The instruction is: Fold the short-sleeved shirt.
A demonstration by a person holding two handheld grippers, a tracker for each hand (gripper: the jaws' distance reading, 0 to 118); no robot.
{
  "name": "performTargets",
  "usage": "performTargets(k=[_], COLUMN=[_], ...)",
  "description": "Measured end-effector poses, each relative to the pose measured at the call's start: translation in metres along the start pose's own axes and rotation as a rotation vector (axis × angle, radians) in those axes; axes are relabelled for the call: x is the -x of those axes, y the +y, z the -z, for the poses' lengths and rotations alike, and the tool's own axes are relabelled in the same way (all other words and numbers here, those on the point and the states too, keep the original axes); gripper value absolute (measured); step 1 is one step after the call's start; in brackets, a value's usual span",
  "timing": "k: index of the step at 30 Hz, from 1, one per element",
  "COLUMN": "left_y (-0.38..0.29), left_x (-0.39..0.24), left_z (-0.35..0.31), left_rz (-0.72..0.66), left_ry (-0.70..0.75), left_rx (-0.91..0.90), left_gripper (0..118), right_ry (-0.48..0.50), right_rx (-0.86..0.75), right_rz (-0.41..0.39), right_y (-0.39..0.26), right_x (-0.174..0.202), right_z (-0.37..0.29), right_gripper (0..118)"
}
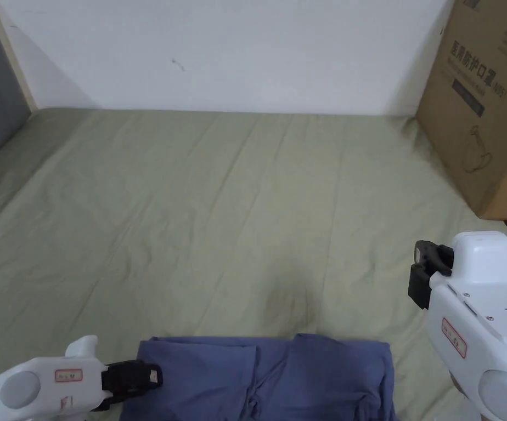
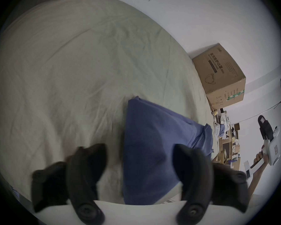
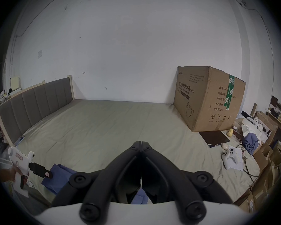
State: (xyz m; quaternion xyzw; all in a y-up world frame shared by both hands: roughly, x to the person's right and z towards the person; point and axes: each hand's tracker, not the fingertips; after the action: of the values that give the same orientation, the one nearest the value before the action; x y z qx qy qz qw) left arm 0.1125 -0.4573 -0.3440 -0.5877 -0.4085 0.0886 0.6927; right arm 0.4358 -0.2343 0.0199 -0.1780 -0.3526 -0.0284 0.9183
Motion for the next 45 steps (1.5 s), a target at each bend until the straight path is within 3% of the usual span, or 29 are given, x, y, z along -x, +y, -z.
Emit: performTargets(k=[2,4,5,15,20,24,28,37,45], left_y=[-0.002,-0.002,-0.004,0.001,0.010,0.009,0.009,-0.006,-0.041], left_x=[-0.005,-0.009,-0.008,-0.031,-0.024,-0.046,-0.096,-0.220,-0.273], left_z=[0.006,0.012,0.012,-0.041,-0.088,-0.115,-0.119,-0.050,0.066], left_rz=[0.044,0.056,0.051,0.154,0.191,0.237,0.257,0.473,0.608], left_ry=[0.011,0.019,0.016,0.090,0.270,0.366,0.335,0.165,0.240], left_rx=[0.010,0.014,0.015,-0.084,-0.155,-0.183,-0.183,-0.062,0.115], left_gripper=[48,20,12,7,7,7,7,7,7], right_ry=[-0.012,-0.020,-0.023,-0.022,-0.006,0.005,0.012,0.005,-0.039], right_rx=[0.001,0.000,0.001,-0.019,-0.038,-0.046,-0.048,-0.057,-0.053], right_rz=[-0.007,-0.007,-0.005,0.004,0.012,0.016,0.026,0.038,0.052], right_y=[0.000,0.001,0.001,0.006,0.007,0.006,0.005,0.003,-0.003], right_x=[-0.002,-0.005,-0.006,-0.014,-0.015,-0.016,-0.018,-0.030,-0.048], right_z=[0.000,0.000,-0.001,-0.005,-0.009,-0.012,-0.013,-0.019,-0.025], right_gripper=[0,0,0,0,0,0,0,0,0])
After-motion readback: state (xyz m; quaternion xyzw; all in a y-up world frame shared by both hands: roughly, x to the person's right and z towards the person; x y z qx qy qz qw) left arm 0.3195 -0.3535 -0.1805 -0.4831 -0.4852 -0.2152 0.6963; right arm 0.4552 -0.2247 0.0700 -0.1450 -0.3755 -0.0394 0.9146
